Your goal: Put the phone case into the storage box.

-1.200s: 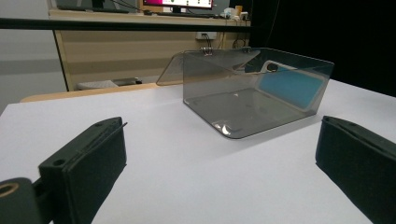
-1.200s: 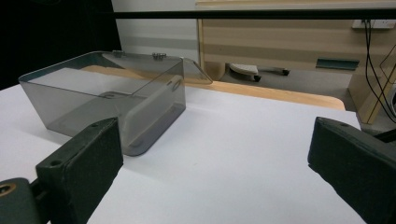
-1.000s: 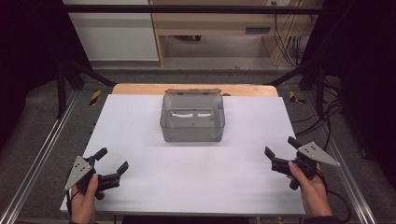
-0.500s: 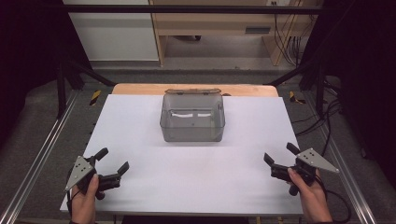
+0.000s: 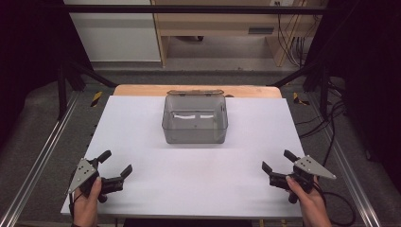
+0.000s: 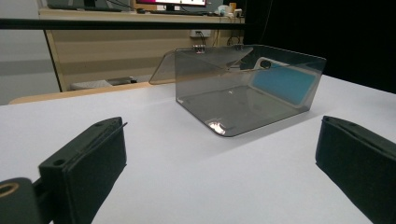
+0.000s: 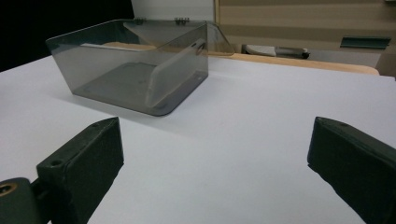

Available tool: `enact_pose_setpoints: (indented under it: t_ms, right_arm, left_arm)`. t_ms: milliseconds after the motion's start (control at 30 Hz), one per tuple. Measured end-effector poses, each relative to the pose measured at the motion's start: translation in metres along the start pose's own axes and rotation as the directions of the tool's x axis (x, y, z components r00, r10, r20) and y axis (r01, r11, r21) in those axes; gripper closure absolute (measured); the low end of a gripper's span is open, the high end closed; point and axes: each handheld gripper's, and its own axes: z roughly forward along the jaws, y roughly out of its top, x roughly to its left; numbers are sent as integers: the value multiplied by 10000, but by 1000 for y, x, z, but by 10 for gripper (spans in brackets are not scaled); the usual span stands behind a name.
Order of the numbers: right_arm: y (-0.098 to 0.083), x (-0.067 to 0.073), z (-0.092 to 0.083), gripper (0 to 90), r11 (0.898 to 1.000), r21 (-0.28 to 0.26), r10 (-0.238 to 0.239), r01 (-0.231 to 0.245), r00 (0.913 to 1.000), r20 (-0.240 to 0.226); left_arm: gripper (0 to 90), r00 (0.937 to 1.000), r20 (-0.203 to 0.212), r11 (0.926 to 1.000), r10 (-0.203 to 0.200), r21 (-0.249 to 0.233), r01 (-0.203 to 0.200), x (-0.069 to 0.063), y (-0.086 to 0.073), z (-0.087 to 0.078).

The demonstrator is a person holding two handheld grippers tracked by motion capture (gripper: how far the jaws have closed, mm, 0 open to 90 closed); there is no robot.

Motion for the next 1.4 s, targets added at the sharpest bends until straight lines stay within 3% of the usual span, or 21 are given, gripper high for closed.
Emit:
enact_pose_setpoints:
  t_ms: [367, 767, 1100, 1400]
  right_arm:
    - [-7, 13, 10, 38, 9996, 214, -197, 203, 9994, -274]
    - [-6, 26, 26, 39, 9989, 191, -420, 431, 9977, -528]
    - [-1, 35, 39, 40, 9980, -8, -628, 628, 9973, -369]
    - [0, 40, 46, 40, 9959, -211, -884, 879, 9957, -263]
  left_arm:
    - [17, 9997, 83, 9997, -236, -79, 236, 0, 0, 0]
    - [16, 9996, 148, 9997, -240, -65, 241, 0, 0, 1]
    - [16, 9995, 177, 9996, -275, -59, 276, 0, 0, 1]
    - [16, 9972, 246, 9973, -699, -199, 704, 1, -1, 1]
